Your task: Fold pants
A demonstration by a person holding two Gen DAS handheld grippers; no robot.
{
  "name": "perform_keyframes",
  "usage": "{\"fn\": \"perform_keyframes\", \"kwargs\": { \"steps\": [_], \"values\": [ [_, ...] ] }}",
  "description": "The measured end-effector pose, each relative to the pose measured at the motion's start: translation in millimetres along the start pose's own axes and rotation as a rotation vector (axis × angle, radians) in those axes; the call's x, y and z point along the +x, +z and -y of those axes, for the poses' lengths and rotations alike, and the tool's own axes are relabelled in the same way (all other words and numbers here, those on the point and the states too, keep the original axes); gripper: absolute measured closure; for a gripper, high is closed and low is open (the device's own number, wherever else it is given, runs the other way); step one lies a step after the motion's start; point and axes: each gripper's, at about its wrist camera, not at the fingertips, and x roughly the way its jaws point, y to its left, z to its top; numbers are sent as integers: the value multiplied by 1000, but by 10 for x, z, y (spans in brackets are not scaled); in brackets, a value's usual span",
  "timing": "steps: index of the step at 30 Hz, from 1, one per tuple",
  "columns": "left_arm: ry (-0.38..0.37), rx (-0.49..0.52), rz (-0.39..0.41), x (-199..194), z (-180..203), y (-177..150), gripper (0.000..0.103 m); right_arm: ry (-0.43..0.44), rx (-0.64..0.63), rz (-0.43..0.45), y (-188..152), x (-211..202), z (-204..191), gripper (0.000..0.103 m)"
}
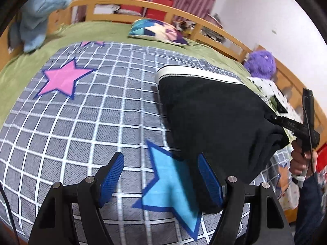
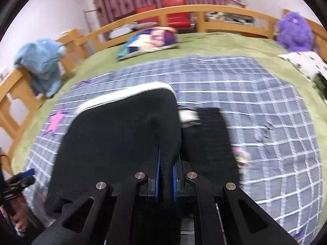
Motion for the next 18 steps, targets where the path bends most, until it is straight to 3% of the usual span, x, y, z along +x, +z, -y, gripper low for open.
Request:
{"fn": "perform_keyframes", "kwargs": {
  "steps": [3, 5, 7, 8, 9, 12, 15, 18],
  "values": [
    [10, 44, -16, 70, 170, -29, 31, 22, 64, 27, -66, -44, 277, 94],
    [1, 49, -29, 119, 258, -22, 31, 31, 94, -21, -132, 105, 422, 92],
    [-9, 53, -46, 152, 360, -16, 31, -18, 81, -28, -162, 196, 451, 79],
    [-16, 53, -48, 148, 422, -4, 31, -40, 62, -25, -157, 162, 462, 68],
    [-25, 56, -43, 134, 474, 14, 31, -55, 49, -24, -155, 104, 464, 65],
    [-39, 97, -15, 67, 667, 99, 31, -77, 73, 63, -167, -240, 475, 64],
    [-53, 121, -19, 141, 869, 135, 31, -22, 1, 121, -296, -479, 274, 64],
    [-16, 139, -90, 410, 982, -40, 31, -24, -136, 77, -558, -337, 25, 65]
  ]
}}
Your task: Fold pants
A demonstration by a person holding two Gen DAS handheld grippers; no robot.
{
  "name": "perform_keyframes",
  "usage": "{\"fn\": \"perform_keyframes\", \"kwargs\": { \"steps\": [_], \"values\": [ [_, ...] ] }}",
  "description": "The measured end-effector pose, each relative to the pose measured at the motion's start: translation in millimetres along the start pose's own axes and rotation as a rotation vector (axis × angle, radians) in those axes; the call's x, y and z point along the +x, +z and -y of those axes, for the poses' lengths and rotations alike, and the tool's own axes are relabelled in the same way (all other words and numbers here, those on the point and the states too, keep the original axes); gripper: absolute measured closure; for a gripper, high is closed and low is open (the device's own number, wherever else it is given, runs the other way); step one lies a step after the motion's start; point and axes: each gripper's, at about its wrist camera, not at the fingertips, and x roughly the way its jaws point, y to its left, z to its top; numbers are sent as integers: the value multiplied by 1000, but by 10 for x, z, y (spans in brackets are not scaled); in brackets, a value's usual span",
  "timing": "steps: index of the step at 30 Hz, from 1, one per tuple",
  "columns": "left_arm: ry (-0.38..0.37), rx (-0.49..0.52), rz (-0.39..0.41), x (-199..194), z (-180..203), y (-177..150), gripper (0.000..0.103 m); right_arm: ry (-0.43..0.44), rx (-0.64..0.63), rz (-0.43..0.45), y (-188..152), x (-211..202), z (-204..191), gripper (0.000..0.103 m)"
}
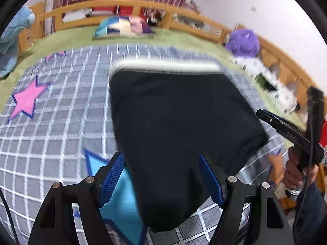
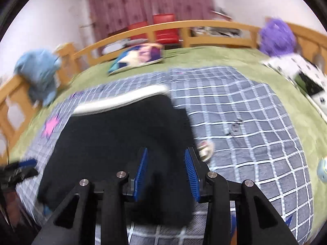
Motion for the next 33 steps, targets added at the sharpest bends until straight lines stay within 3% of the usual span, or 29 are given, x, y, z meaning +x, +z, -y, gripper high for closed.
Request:
{"fn": "perform_keyframes", "kwargs": {
  "steps": [3, 7, 10, 14, 15, 17, 19, 21, 23, 24, 26, 28, 30, 31, 32, 33],
  "values": [
    [16, -20, -99, 327, -2, -322, 28, -62, -45, -143, -344, 363, -74, 65],
    [-51, -82, -102, 263, -133, -347, 28, -32, -6, -184, -307, 264, -21, 65],
    [-70, -108, -67, 76, -256, -209, 30, 2, -22, -153, -115, 72, 31, 65],
    [-51, -106, -13, -79, -360, -42, 30, -2, 22, -8, 277, -5, 160, 41],
    [-55, -116, -12, -70, -391, -2, 30, 0, 37, 1, 363, 78, 176, 40],
    [-63, -145, -17, -50, -491, 85, 30, 8, 75, -11, 515, 305, 252, 40],
    [-58, -161, -23, -7, -588, 157, 30, 7, 108, -91, 602, 707, 306, 40],
    [-47, -170, -34, 42, -649, 210, 30, 25, 96, -129, 577, 956, 283, 78],
    [-37, -170, -39, 52, -686, 224, 30, 23, 56, -44, 610, 777, 264, 94],
    [-31, -164, -35, 29, -734, 231, 30, 77, 115, 21, 647, 589, 376, 94],
    [-22, -157, -20, 23, -773, 269, 30, 90, 202, 26, 656, 525, 551, 94],
    [-32, -172, -15, 80, -807, 328, 30, 26, 188, -31, 621, 702, 617, 92],
    [-100, -215, -23, 190, -803, 385, 30, 17, 202, -130, 523, 922, 676, 75],
    [-141, -228, -31, 253, -781, 410, 29, 30, 210, -107, 519, 877, 705, 75],
    [-173, -235, -41, 312, -760, 430, 29, 52, 213, -93, 534, 826, 736, 66],
    [-196, -237, -55, 384, -739, 453, 29, 102, 220, -86, 537, 774, 769, 49]
  ]
}}
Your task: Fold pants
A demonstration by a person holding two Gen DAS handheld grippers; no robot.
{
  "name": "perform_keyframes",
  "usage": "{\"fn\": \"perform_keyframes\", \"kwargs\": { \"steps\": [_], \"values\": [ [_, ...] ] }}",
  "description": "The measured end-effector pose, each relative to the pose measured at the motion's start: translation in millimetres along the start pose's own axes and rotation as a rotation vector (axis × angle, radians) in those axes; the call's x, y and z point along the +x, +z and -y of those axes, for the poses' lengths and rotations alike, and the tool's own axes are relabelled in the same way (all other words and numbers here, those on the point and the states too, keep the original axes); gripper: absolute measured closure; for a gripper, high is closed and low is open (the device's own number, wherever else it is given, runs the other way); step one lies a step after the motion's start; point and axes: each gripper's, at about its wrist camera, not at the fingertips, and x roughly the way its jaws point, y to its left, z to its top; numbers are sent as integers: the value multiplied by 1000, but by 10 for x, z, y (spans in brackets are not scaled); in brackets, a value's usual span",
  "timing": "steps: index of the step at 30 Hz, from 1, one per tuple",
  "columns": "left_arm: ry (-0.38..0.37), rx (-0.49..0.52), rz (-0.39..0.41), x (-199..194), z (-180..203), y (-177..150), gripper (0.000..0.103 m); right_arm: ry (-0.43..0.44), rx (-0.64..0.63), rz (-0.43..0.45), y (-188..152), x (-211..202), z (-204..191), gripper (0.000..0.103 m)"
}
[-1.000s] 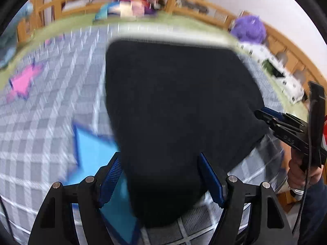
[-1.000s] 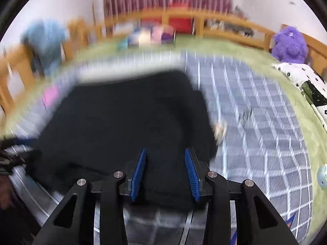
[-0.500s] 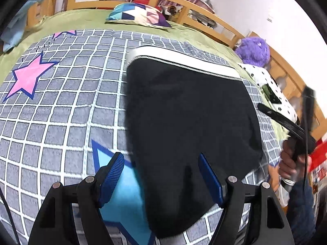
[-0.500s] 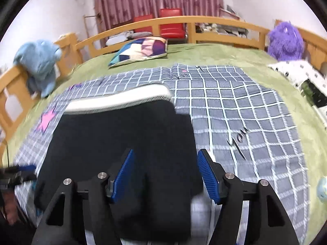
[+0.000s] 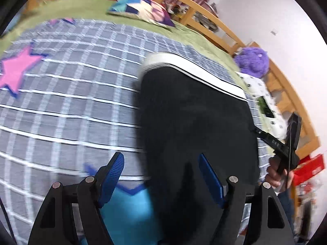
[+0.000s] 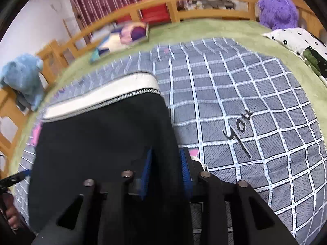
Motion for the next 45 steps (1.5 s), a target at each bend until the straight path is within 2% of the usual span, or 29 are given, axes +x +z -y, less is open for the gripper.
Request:
{"fn": "perform_keyframes", "kwargs": {
  "steps": [2, 3, 4, 8, 11, 12, 13, 15, 16, 17, 21, 23, 25, 29, 32, 34, 35, 36, 37, 38, 40, 42, 44, 45],
  "values": [
    [21, -2, -35, 168, 4, 46, 29, 59, 9, -35, -32, 37, 53, 30],
    [39, -9, -46, 249, -12, 63, 29, 64, -5, -113, -65, 180, 57, 30],
    [38, -19, -55, 330, -41, 81, 29, 79, -1, -141, -102, 255, 74, 30],
    [-38, -61, -92, 540, -123, 119, 28, 237, 96, -185, -114, 429, 226, 30],
    [-61, -58, -107, 620, -105, 156, 28, 242, 57, -186, -86, 495, 182, 30],
    [-70, -47, -119, 652, -86, 181, 29, 251, 43, -190, -86, 487, 151, 34],
    [-76, -45, -124, 674, -78, 192, 34, 260, 45, -193, -73, 495, 150, 35],
    [-87, -50, -117, 698, -82, 222, 54, 258, 69, -173, -112, 445, 147, 48],
    [-106, -45, -106, 663, -70, 247, 69, 247, 79, -150, -134, 395, 90, 51],
    [-117, -32, -97, 613, -55, 281, 79, 241, 92, -124, -149, 326, 81, 58],
    [-193, 2, -62, 302, -41, 425, 86, 255, 155, -35, -120, -6, -58, 76],
    [-183, 9, -38, 133, -79, 501, 90, 261, 158, -13, -98, -104, -285, 77],
    [-152, 27, -21, -58, -181, 569, 90, 261, 151, -28, -104, -90, -536, 77],
    [-85, 3, 17, -492, -601, 706, 90, 343, 158, -78, -128, 109, -999, 78],
    [-18, 8, 24, -604, -869, 742, 86, 368, 114, -113, -163, 328, -1334, 78],
    [30, -26, -6, -499, -1069, 702, 77, 332, 97, -109, -224, 457, -1421, 77],
    [65, -39, -25, -426, -1143, 672, 72, 295, 93, -101, -263, 496, -1410, 74],
    [113, -45, -42, -341, -1180, 651, 71, 243, 84, -105, -307, 578, -1361, 71],
    [146, -42, -50, -290, -1222, 623, 62, 230, 92, -115, -360, 642, -1304, 68],
    [141, -43, -43, -293, -1242, 602, 55, 229, 125, -133, -426, 711, -1224, 62],
    [145, -41, -23, -380, -1205, 604, 54, 235, 181, -146, -452, 655, -1156, 57],
    [142, -13, 2, -534, -1124, 571, 52, 171, 174, -137, -424, 506, -1218, 55],
    [144, 18, 36, -720, -1031, 477, 45, 63, 131, -75, -441, 216, -1373, 57],
    [150, 33, 50, -797, -992, 418, 44, 25, 91, -36, -464, 73, -1467, 57]
  ]
}}
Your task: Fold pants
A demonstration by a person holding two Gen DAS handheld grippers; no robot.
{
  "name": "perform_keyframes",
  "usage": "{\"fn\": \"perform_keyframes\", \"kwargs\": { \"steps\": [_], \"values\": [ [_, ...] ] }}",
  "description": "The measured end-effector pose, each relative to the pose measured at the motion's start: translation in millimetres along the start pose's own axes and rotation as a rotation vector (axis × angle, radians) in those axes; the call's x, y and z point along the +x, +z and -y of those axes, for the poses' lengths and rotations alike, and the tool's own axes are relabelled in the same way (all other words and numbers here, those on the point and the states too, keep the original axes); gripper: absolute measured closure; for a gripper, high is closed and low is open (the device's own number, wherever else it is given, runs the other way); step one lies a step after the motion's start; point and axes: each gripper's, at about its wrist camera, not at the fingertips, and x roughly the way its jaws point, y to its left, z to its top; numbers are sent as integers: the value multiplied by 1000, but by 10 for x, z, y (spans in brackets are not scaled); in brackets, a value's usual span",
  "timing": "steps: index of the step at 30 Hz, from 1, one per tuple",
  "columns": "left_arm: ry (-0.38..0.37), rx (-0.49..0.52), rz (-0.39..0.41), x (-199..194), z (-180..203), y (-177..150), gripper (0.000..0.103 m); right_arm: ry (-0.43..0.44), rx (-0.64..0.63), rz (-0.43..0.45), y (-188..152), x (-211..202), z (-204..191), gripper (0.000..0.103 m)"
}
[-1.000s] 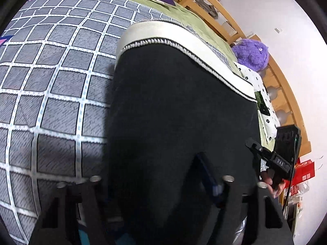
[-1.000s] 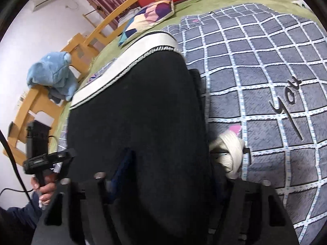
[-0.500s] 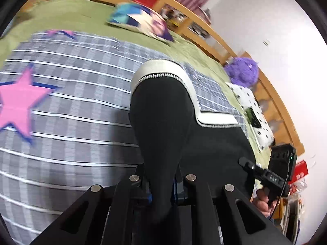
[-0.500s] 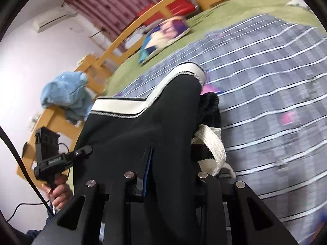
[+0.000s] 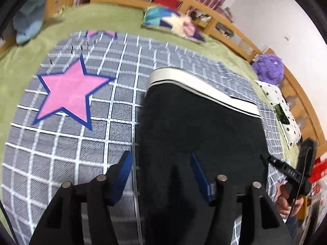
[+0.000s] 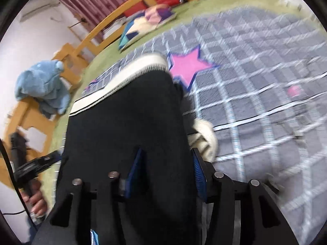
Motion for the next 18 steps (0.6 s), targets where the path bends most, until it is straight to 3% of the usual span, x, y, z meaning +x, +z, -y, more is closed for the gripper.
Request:
{"fn": "perform_keyframes", "kwargs": {
  "steps": [5, 7, 9, 11, 13, 14, 16, 18],
  "values": [
    [27, 55, 54, -391, 159, -510, 44, -124, -174, 129, -344, -441, -484, 56],
    [36, 59, 80, -459, 187, -688, 44, -138, -254, 121, -502, -445, -631, 57],
    [39, 71, 49, -384, 195, -867, 44, -146, -316, 67, -667, -334, -719, 57],
    [69, 48, -33, -168, 139, -991, 44, -182, -294, -17, -794, -148, -629, 57],
    [74, 1, -89, -30, 25, -1041, 44, -185, -176, -110, -904, 78, -408, 57],
    [41, -30, -99, -50, -33, -1026, 44, -169, -162, -91, -899, 57, -386, 57],
    [8, -69, -83, -183, -107, -961, 45, -160, -177, -89, -833, -75, -405, 57],
    [34, -40, -13, -376, -92, -842, 46, -145, -198, -65, -738, -218, -442, 57]
  ]
}}
